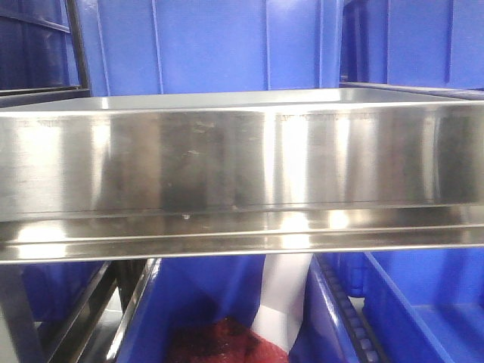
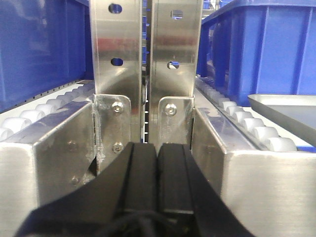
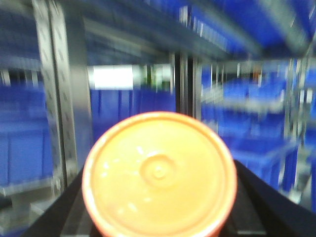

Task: Grab orange capacitor from left shelf to right conveyor
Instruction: 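Lift the orange cylinder up off the shelf with the right gripper, then drive the base away from the shelf toward the conveyor table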

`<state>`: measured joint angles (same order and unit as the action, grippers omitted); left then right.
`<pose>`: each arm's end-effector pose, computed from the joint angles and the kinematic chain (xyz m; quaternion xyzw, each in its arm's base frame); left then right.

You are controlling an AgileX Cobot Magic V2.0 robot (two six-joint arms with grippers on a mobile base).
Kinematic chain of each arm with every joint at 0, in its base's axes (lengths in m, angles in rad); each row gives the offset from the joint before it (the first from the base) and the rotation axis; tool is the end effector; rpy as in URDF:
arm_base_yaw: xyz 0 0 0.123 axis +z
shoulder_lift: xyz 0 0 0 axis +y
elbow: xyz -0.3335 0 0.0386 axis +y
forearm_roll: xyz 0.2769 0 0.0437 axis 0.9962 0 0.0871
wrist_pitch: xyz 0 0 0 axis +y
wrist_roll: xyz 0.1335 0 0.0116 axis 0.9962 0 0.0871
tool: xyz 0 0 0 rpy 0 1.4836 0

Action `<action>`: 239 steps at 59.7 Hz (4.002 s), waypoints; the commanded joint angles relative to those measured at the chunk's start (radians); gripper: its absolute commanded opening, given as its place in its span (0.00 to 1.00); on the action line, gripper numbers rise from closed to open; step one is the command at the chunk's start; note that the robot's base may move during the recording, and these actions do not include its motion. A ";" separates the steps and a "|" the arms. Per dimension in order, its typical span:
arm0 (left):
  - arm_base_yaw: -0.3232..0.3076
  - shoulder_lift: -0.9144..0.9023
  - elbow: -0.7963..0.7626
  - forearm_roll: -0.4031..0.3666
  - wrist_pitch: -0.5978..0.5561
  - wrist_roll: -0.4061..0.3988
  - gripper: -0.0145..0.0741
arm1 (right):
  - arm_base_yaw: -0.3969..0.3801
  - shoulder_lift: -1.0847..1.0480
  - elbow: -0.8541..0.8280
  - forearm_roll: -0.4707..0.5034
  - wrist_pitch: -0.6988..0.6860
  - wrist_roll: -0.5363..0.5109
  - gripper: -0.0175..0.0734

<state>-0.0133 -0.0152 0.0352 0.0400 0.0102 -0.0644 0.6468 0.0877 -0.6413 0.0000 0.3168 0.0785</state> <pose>0.0775 -0.0010 0.2022 -0.0040 0.6867 -0.0136 0.7268 0.0086 0.0065 0.4160 -0.1637 0.5604 0.2880 0.7591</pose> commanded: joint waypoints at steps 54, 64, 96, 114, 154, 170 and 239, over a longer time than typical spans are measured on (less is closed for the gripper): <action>-0.002 -0.007 0.022 -0.002 -0.089 -0.006 0.02 | -0.004 -0.111 -0.003 -0.011 -0.085 -0.006 0.25; -0.002 -0.007 0.022 -0.002 -0.089 -0.006 0.02 | -0.004 -0.111 -0.003 -0.011 -0.085 -0.006 0.25; -0.002 -0.007 0.022 -0.002 -0.089 -0.006 0.02 | -0.004 -0.111 -0.003 -0.011 -0.085 -0.006 0.25; -0.002 -0.007 0.022 -0.002 -0.089 -0.006 0.02 | -0.004 -0.111 -0.003 -0.011 -0.085 -0.006 0.25; -0.002 -0.007 0.022 -0.002 -0.089 -0.006 0.02 | -0.004 -0.111 -0.003 -0.011 -0.085 -0.006 0.25; -0.002 -0.007 0.022 -0.002 -0.089 -0.006 0.02 | -0.004 -0.111 -0.003 -0.011 -0.085 -0.006 0.25; -0.002 -0.007 0.022 -0.002 -0.089 -0.006 0.02 | -0.004 -0.111 -0.003 -0.011 -0.085 -0.006 0.25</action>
<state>-0.0133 -0.0152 0.0352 0.0400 0.0120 -0.0644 0.6482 -0.0219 -0.6231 0.0000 0.3171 0.0785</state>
